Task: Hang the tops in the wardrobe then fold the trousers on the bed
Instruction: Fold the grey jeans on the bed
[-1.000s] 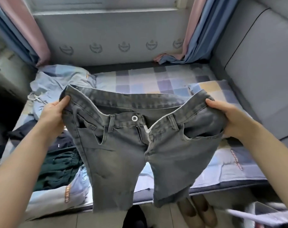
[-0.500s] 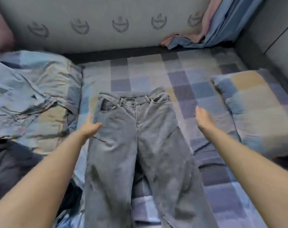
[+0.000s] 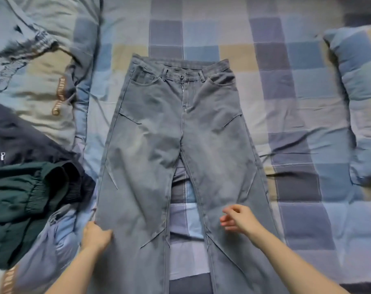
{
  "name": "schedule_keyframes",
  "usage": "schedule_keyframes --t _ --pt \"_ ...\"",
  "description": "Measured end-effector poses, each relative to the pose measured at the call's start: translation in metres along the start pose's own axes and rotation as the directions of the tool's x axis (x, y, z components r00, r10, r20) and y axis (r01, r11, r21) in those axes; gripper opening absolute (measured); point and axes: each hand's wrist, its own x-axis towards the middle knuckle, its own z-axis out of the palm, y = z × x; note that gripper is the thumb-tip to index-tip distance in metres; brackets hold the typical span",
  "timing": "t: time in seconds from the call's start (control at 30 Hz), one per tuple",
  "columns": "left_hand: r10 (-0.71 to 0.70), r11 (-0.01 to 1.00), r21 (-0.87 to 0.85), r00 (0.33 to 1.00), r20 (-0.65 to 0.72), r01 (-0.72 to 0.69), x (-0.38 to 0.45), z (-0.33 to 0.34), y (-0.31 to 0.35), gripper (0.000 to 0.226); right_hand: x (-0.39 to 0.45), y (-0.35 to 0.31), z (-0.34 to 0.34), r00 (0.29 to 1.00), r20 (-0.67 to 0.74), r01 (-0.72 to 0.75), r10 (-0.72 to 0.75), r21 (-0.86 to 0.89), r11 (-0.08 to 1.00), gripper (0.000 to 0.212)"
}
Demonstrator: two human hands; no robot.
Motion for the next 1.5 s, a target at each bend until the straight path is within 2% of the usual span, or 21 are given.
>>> schedule_keyframes --t 0.1,0.17,0.27,0.33,0.4,0.47,0.5,0.53,0.6,0.67,0.73,0.77,0.83,0.9,0.97,1.07,1.13,1.2,1.33,1.43,1.5 --pt "-0.068 0.963 0.265 0.997 0.032 0.057 -0.003 0.017 -0.030 0.042 0.003 0.002 0.072 0.974 0.222 0.066 -0.049 -0.071 0.995 0.025" --pt "-0.024 0.954 0.299 0.999 0.042 0.010 -0.005 0.025 -0.045 0.040 0.005 0.008 0.119 0.938 0.333 0.160 -0.092 -0.183 0.970 0.027" --pt "0.096 0.995 0.034 0.994 0.048 -0.098 -0.002 0.021 -0.062 0.027 0.004 0.010 0.160 0.942 0.318 0.183 -0.109 -0.214 0.960 0.026" --pt "0.127 0.965 -0.253 0.973 0.192 -0.076 -0.006 0.007 -0.079 0.022 -0.004 0.016 0.174 0.937 0.334 0.161 -0.100 -0.160 0.974 0.014" --pt "0.115 0.899 -0.426 0.887 0.447 0.098 -0.014 -0.010 -0.098 0.027 -0.014 0.025 0.176 0.907 0.417 0.093 -0.065 -0.047 0.995 0.018" --pt "0.118 0.889 -0.413 0.775 0.621 0.195 -0.025 -0.027 -0.117 0.033 -0.024 0.040 0.176 0.898 0.432 0.064 -0.076 0.044 0.997 0.028" --pt "0.127 0.909 -0.385 0.773 0.621 0.160 -0.027 -0.032 -0.126 0.029 -0.029 0.046 0.175 0.921 0.372 0.113 -0.116 0.028 0.993 0.028" --pt "0.139 0.936 -0.343 0.817 0.560 0.076 -0.028 -0.032 -0.133 0.025 -0.030 0.054 0.173 0.946 0.281 0.189 -0.163 -0.069 0.980 0.025" --pt "0.153 0.988 -0.047 0.949 0.275 -0.146 -0.022 -0.025 -0.143 0.024 -0.028 0.068 0.163 0.963 0.144 0.265 -0.226 -0.393 0.880 0.021" --pt "0.172 0.950 0.244 0.978 0.118 -0.196 -0.028 -0.014 -0.139 0.004 -0.020 0.077 0.150 0.965 0.207 0.261 -0.159 -0.732 0.630 0.014" --pt "0.123 0.896 0.415 0.986 0.114 -0.159 -0.036 -0.001 -0.128 0.028 -0.013 0.076 0.133 0.966 0.229 0.259 -0.121 -0.834 0.487 0.017" --pt "0.123 0.869 0.472 0.989 0.080 -0.146 -0.045 0.005 -0.119 0.040 -0.011 0.071 0.123 0.968 0.199 0.249 -0.151 -0.825 0.507 0.019" --pt "0.273 0.810 0.551 0.960 -0.055 -0.199 -0.058 0.021 -0.095 0.064 -0.005 0.053 0.093 0.954 0.076 0.238 -0.290 -0.780 0.579 0.021" --pt "0.502 0.735 0.553 0.863 -0.053 -0.393 -0.073 0.041 -0.062 0.074 0.005 0.036 0.056 0.909 -0.077 0.236 -0.411 -0.717 0.656 0.018" --pt "0.678 0.602 0.542 0.734 0.042 -0.587 -0.085 0.063 -0.025 0.069 0.021 0.025 0.011 0.846 -0.252 0.194 -0.469 -0.674 0.712 0.022" --pt "0.846 0.279 0.562 0.477 0.240 -0.779 -0.100 0.098 0.021 0.052 0.044 0.028 -0.055 0.805 -0.492 -0.029 -0.331 -0.591 0.806 0.043" --pt "0.851 0.102 0.591 0.378 0.365 -0.800 -0.110 0.123 0.046 0.039 0.055 0.044 -0.086 0.844 -0.524 -0.198 -0.113 -0.501 0.842 0.052" --pt "0.801 0.065 0.610 0.406 0.440 -0.790 -0.118 0.151 0.059 0.037 0.056 0.062 -0.096 0.921 -0.389 -0.200 0.006 -0.460 0.865 0.046" --pt "0.726 0.061 0.652 0.482 0.491 -0.755 -0.128 0.195 0.067 0.034 0.050 0.098 -0.095 0.957 -0.288 -0.081 -0.024 -0.347 0.934 0.050" --pt "0.785 0.144 0.608 0.464 0.410 -0.780 -0.130 0.197 0.063 0.029 0.041 0.113 -0.087 0.966 -0.259 -0.052 0.012 -0.145 0.988 0.035" --pt "0.816 0.291 0.534 0.498 0.295 -0.794 -0.133 0.196 0.069 0.025 0.035 0.116 -0.083 0.960 -0.280 -0.006 -0.015 -0.071 0.997 0.032"
